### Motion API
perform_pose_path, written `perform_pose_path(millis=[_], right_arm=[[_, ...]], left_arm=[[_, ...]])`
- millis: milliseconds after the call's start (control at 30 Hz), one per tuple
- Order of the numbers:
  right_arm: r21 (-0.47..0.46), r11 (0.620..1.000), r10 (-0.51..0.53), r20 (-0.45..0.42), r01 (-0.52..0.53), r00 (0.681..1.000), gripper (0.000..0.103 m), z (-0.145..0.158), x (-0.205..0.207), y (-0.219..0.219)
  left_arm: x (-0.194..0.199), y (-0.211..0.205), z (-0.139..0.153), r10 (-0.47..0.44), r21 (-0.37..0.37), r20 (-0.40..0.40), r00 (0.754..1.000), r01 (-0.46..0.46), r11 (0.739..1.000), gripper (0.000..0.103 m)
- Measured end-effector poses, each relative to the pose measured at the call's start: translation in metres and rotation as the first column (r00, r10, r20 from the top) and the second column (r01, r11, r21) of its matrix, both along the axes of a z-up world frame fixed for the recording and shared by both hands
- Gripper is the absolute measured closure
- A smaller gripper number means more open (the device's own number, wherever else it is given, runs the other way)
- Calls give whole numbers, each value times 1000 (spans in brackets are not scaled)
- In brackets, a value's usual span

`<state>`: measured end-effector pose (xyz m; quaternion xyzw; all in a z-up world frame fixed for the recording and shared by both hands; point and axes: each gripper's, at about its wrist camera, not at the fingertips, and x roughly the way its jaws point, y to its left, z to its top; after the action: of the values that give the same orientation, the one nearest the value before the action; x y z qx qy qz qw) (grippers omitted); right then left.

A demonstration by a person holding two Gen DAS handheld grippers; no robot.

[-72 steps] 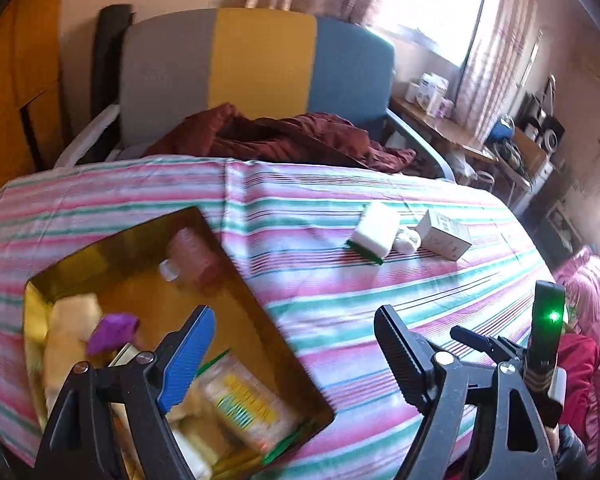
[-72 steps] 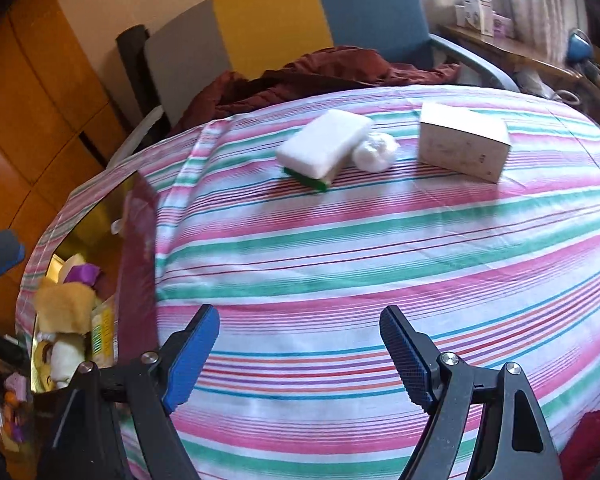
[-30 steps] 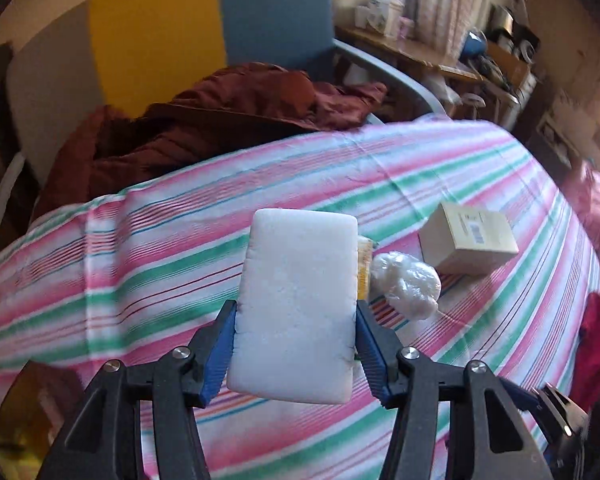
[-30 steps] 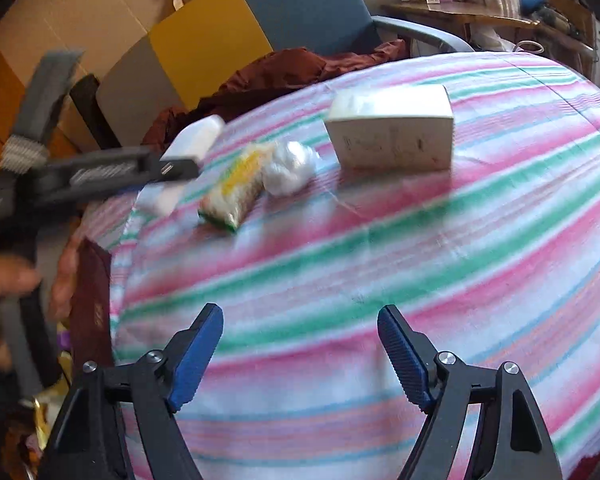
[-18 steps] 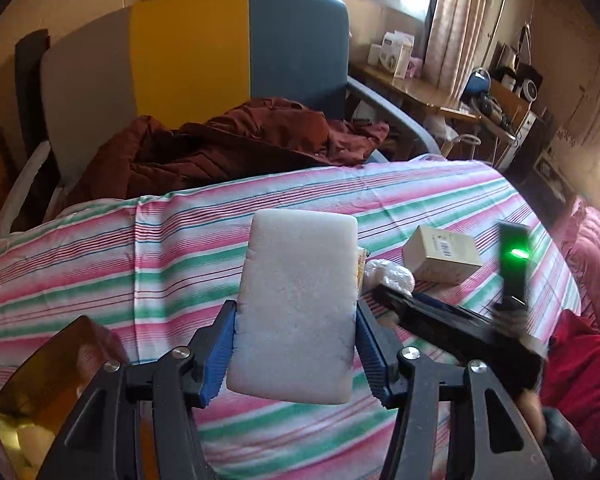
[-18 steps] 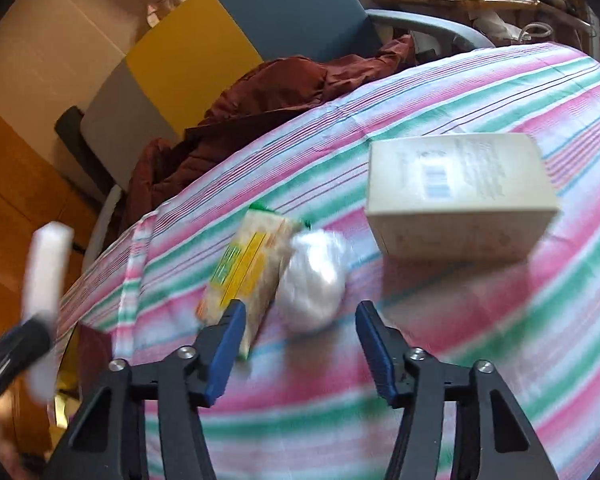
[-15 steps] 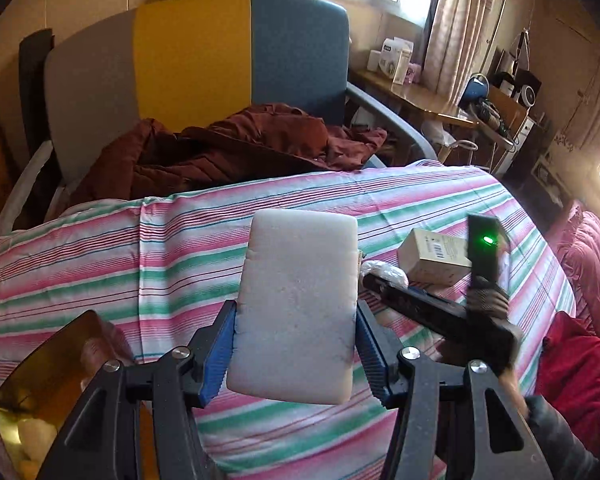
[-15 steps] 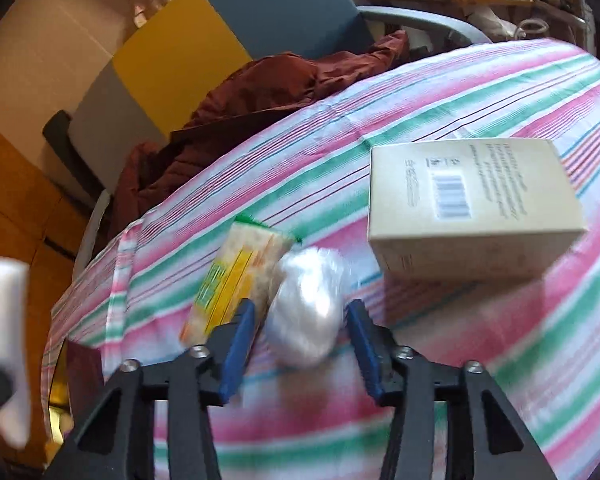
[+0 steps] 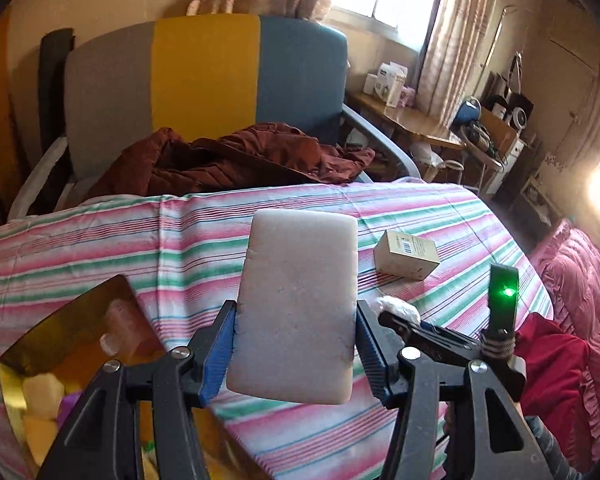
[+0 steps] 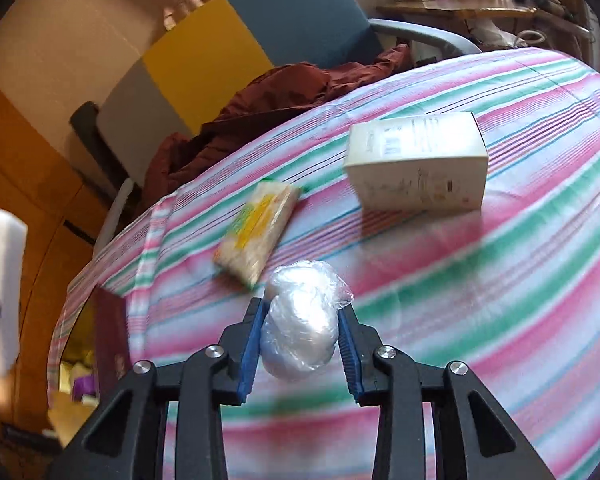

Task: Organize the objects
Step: 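Carry the soap bar and wrapped ball over the gold tray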

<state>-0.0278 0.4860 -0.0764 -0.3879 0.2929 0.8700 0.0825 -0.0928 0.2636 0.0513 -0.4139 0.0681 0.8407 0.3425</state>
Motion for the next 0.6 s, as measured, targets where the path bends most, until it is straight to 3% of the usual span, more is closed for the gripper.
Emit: perform_pose_path(millis=[200, 367, 500, 600], right_arm=[[41, 992, 118, -41, -117, 992, 67, 25, 13, -41], [65, 967, 249, -68, -245, 966, 67, 44, 15, -90], [89, 930, 364, -86, -356, 928, 67, 59, 14, -136], [100, 886, 461, -95, -452, 882, 67, 67, 11, -174]], left_arm=[[16, -55, 6, 76, 47, 15, 997, -76, 996, 45], [20, -129, 4, 206, 92, 39, 978, -209, 974, 45], [20, -197, -2, 342, 105, 52, 938, -345, 933, 45], [23, -250, -13, 445, 113, 74, 893, -451, 886, 45]])
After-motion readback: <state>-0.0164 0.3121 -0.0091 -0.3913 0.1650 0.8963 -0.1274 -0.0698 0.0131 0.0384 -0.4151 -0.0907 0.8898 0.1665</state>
